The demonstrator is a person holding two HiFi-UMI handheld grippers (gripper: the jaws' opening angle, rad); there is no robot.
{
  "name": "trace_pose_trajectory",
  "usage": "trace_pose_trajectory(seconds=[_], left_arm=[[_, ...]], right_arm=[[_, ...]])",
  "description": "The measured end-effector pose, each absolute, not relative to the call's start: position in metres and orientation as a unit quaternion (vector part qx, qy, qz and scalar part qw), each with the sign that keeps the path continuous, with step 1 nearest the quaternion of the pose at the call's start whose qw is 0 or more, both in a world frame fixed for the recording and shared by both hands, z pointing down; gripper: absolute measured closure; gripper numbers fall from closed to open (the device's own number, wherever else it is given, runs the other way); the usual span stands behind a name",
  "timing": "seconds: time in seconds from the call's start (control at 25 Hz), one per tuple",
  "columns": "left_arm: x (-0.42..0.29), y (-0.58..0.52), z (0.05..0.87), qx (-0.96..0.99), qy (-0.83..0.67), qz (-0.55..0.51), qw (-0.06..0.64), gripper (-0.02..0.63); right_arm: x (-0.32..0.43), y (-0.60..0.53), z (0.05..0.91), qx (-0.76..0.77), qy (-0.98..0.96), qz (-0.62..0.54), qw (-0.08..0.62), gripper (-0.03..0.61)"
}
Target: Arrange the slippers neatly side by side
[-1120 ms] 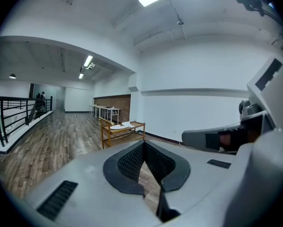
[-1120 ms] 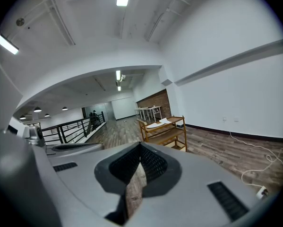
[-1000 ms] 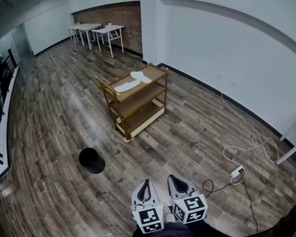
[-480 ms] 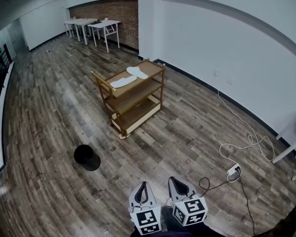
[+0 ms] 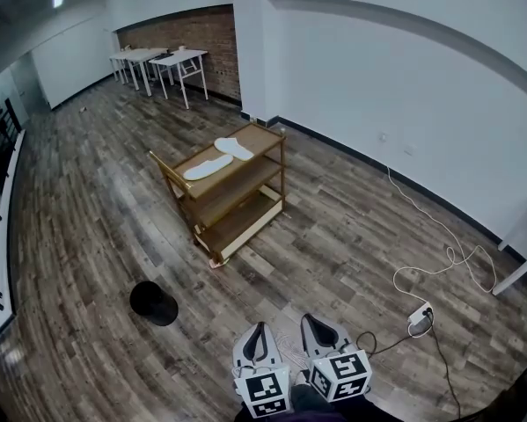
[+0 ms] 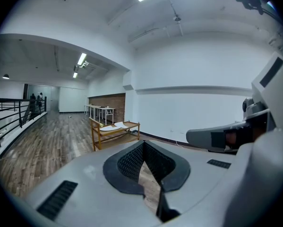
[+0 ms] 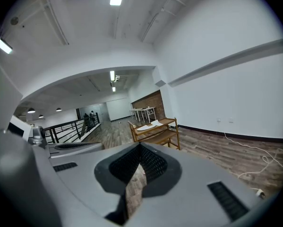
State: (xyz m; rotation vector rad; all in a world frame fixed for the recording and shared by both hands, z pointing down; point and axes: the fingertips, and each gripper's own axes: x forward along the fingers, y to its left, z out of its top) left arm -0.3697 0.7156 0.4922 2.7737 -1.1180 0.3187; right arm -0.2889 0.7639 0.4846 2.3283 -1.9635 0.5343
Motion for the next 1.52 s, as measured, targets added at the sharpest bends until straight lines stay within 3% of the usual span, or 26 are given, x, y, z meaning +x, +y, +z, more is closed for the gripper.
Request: trace_pose_trajectory(seconds=[0.76,1.52], left_arm=[[-0.254,0.691,0.501,0.927,-0.345,0.129,0.066,0.612],[-0.154,0.525,0.490,0.943,-0.308,0.109,0.064,0.612]], right_arm=[[-0.178,0.743,0.496,0.768,-0.611,0.194,0.010,0.580],[-0.085,0.586,0.482,0.793,-0.584,0.170,0.024,0.580]])
